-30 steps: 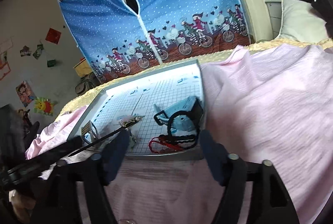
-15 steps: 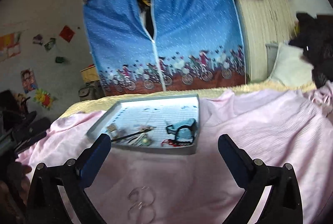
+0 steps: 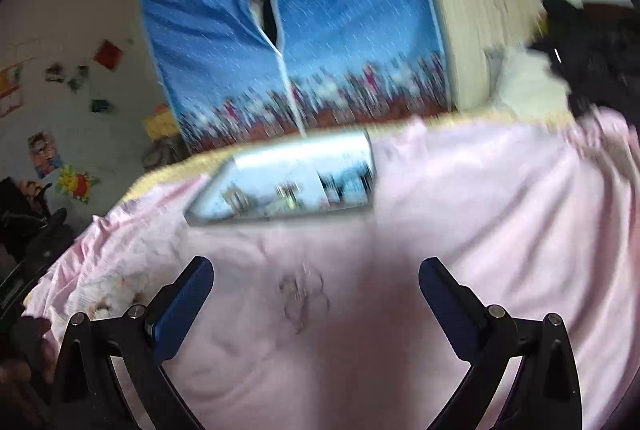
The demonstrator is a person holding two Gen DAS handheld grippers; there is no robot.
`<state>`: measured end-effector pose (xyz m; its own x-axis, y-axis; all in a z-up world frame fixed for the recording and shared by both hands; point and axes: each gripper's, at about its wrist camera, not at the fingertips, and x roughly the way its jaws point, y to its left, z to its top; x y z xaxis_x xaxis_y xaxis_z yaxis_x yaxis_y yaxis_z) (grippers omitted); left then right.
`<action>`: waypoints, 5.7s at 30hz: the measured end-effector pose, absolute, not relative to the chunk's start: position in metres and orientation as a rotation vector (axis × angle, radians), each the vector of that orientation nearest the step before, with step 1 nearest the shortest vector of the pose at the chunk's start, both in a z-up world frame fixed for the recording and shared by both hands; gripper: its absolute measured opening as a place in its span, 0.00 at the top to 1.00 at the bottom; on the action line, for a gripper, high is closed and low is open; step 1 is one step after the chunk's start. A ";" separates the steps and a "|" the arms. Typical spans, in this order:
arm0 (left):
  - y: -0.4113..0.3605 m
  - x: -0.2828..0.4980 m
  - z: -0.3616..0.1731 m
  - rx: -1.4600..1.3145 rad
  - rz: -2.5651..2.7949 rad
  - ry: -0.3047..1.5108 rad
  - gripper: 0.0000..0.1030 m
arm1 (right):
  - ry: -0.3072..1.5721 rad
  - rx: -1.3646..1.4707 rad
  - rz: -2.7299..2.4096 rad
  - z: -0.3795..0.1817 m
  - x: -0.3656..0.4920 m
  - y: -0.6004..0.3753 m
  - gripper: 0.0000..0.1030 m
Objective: Organize jewelry
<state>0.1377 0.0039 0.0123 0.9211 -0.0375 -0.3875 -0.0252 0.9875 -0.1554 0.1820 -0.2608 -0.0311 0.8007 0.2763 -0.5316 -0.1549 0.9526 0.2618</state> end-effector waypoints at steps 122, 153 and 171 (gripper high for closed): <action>-0.092 0.346 -0.053 -0.004 -0.402 0.680 0.85 | 0.639 0.321 0.416 -0.076 0.347 -0.271 0.58; -0.069 0.434 -0.088 -0.082 -0.259 0.778 0.84 | 0.700 0.296 0.384 -0.110 0.412 -0.260 0.57; -0.060 0.398 -0.041 -0.090 -0.220 0.652 0.37 | 0.578 0.205 0.311 -0.085 0.394 -0.269 0.26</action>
<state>0.3984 -0.0603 -0.0409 0.7723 -0.2309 -0.5918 0.1748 0.9729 -0.1515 0.3937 -0.2687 -0.0848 0.7928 0.3441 -0.5030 -0.2302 0.9333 0.2755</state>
